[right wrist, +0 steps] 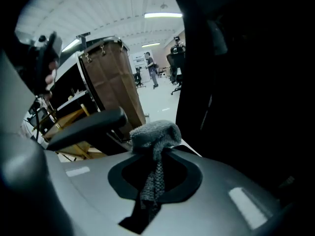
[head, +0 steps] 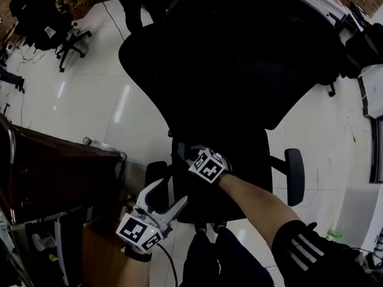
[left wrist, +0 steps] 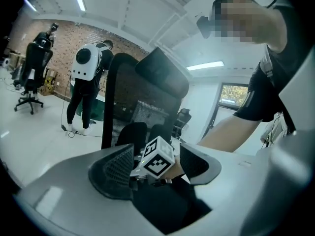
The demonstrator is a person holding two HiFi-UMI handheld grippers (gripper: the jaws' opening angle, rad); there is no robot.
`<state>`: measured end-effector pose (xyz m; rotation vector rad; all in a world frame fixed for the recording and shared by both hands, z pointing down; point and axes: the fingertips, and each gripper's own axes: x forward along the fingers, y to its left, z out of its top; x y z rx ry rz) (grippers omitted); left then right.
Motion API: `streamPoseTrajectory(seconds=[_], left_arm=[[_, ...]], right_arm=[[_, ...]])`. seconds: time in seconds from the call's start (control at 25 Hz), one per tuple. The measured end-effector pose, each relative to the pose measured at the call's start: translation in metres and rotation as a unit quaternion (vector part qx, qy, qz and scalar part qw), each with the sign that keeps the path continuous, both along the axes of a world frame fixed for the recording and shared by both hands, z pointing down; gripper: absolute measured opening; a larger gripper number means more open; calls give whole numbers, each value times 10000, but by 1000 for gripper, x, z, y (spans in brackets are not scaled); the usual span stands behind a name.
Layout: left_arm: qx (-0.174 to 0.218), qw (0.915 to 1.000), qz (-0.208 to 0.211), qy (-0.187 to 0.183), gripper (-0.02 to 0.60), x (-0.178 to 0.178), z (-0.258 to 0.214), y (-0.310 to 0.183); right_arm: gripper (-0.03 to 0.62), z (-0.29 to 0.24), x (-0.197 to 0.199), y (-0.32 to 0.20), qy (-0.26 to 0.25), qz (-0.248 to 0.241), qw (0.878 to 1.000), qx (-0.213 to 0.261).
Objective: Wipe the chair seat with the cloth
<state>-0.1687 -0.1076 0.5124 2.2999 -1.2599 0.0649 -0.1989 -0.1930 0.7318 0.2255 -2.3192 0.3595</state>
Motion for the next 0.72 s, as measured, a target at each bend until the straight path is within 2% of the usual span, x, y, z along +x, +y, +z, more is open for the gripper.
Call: streamPoseTrajectory(seconds=[0.24, 0.4, 0.6, 0.72], left_arm=[[66, 9999, -69, 99, 316, -11, 30, -15], [20, 9999, -66, 156, 316, -9, 41, -14], [-29, 9999, -46, 129, 316, -8, 49, -13], [-74, 9998, 20, 193, 316, 3, 53, -15]], right_arm=[[31, 84, -31, -26, 631, -531, 9951, 541], [31, 120, -28, -26, 1008, -1026, 9864, 793], [31, 132, -8, -29, 926, -774, 9903, 684], [31, 143, 34, -44, 1278, -523, 9877, 731]])
